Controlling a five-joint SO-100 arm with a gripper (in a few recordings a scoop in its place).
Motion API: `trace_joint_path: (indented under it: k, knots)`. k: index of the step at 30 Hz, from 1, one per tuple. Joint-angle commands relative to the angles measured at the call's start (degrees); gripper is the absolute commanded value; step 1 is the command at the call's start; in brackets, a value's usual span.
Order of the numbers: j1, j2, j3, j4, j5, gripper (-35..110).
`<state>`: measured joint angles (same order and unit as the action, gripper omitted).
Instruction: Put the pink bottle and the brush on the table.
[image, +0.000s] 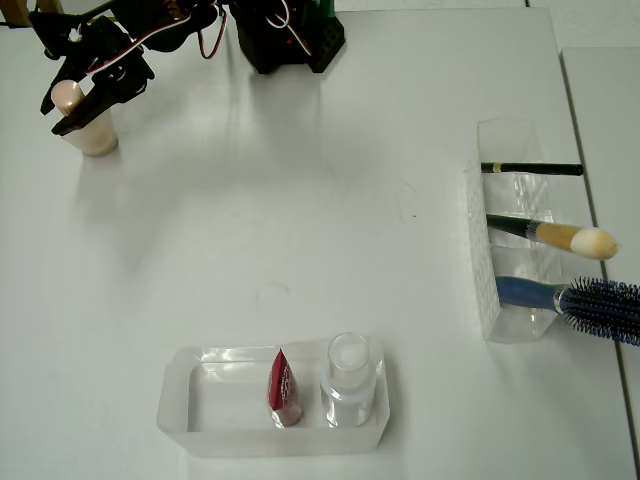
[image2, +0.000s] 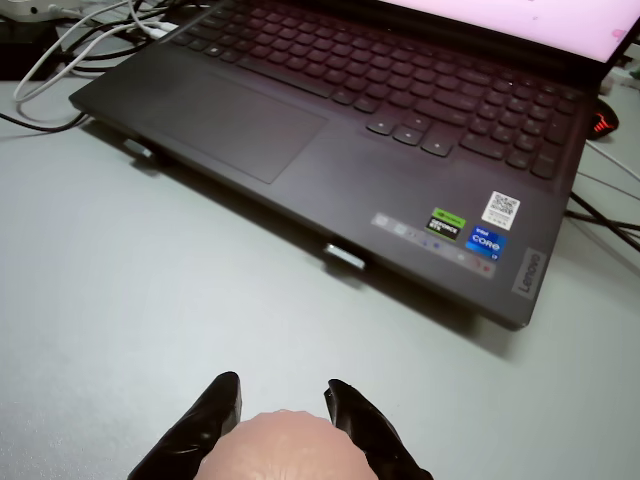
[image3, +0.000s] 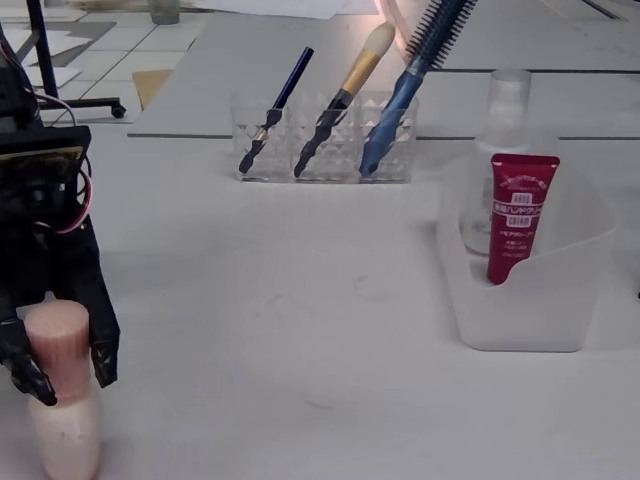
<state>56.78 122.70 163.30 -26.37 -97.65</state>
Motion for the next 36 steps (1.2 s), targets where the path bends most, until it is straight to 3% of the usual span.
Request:
trace_joint_path:
  k: [1,13,26,36]
  knots:
    - [0.7,2.11,0.79,-1.23,-0.79,13]
    - [0.7,3.43,2.2,-0.7,-0.79,28]
    - [0.79,4.92,2.64,1.76,-1.05,56]
    - [0.79,8.09,0.26,8.79,-3.34,64]
